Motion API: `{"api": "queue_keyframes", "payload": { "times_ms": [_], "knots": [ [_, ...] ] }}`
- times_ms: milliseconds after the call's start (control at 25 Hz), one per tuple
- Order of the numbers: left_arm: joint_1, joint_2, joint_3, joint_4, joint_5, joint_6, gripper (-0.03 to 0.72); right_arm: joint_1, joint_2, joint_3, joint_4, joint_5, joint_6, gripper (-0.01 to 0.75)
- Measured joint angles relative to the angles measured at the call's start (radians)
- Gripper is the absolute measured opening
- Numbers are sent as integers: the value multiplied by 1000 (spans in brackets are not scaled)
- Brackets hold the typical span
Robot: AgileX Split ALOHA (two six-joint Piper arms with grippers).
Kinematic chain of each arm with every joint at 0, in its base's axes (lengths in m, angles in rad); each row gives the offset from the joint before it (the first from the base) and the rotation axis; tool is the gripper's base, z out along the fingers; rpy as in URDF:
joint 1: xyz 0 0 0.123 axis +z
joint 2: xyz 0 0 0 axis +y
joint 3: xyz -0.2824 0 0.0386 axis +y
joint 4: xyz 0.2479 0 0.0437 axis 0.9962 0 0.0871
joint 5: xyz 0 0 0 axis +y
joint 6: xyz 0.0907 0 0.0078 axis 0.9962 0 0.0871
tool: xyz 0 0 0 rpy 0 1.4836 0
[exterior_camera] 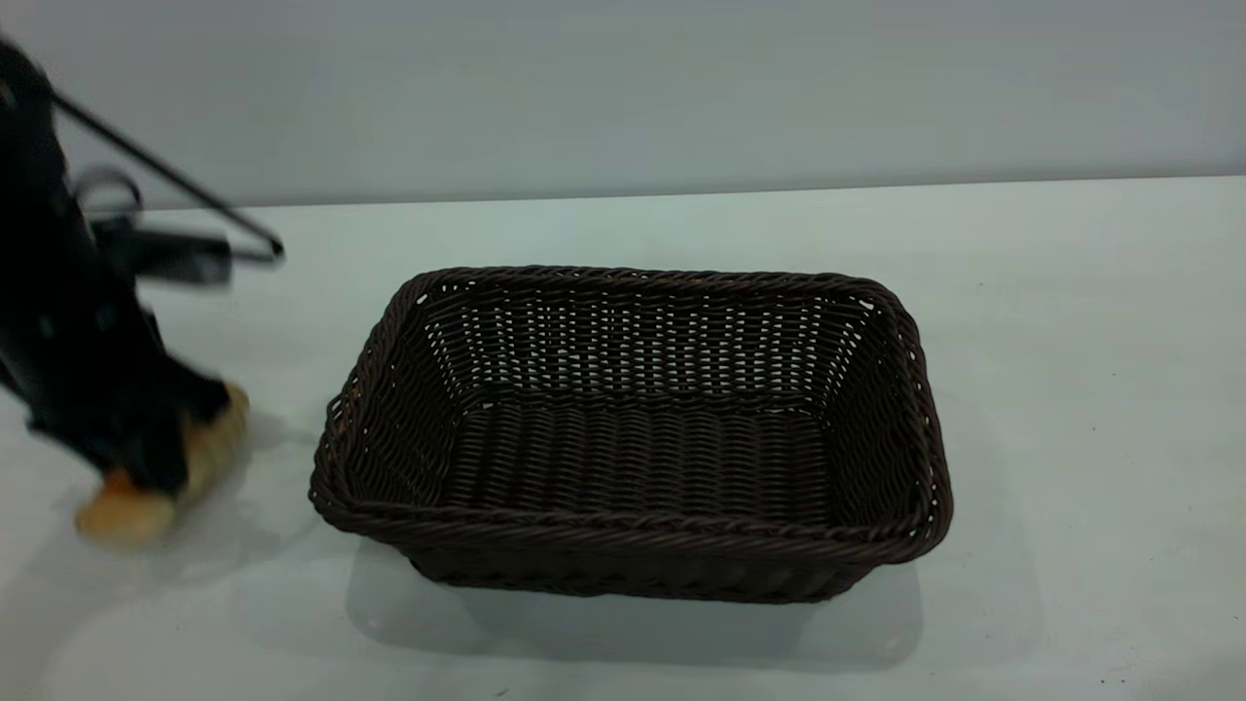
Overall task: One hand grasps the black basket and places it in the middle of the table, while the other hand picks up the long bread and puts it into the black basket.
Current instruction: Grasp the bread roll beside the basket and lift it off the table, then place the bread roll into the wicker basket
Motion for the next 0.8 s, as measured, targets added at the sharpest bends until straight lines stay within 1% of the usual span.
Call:
{"api": "queue_keyframes", "payload": {
  "times_ms": [160, 320, 400, 600, 800],
  "knots": [
    [-15, -173, -16, -52, 23, -1, 147, 0, 0, 0, -1, 0, 0, 538],
    [-64, -297, -16, -142, 23, 40, 147, 0, 0, 0, -1, 0, 0, 538],
    [-105, -331, -16, -198, 23, 113, 145, 0, 0, 0, -1, 0, 0, 538],
    [-257, -314, -16, -364, 23, 357, 145, 0, 0, 0, -1, 0, 0, 538],
    [-400, -246, -16, -590, -59, 577, 129, 0, 0, 0, -1, 0, 0, 538]
  ]
}}
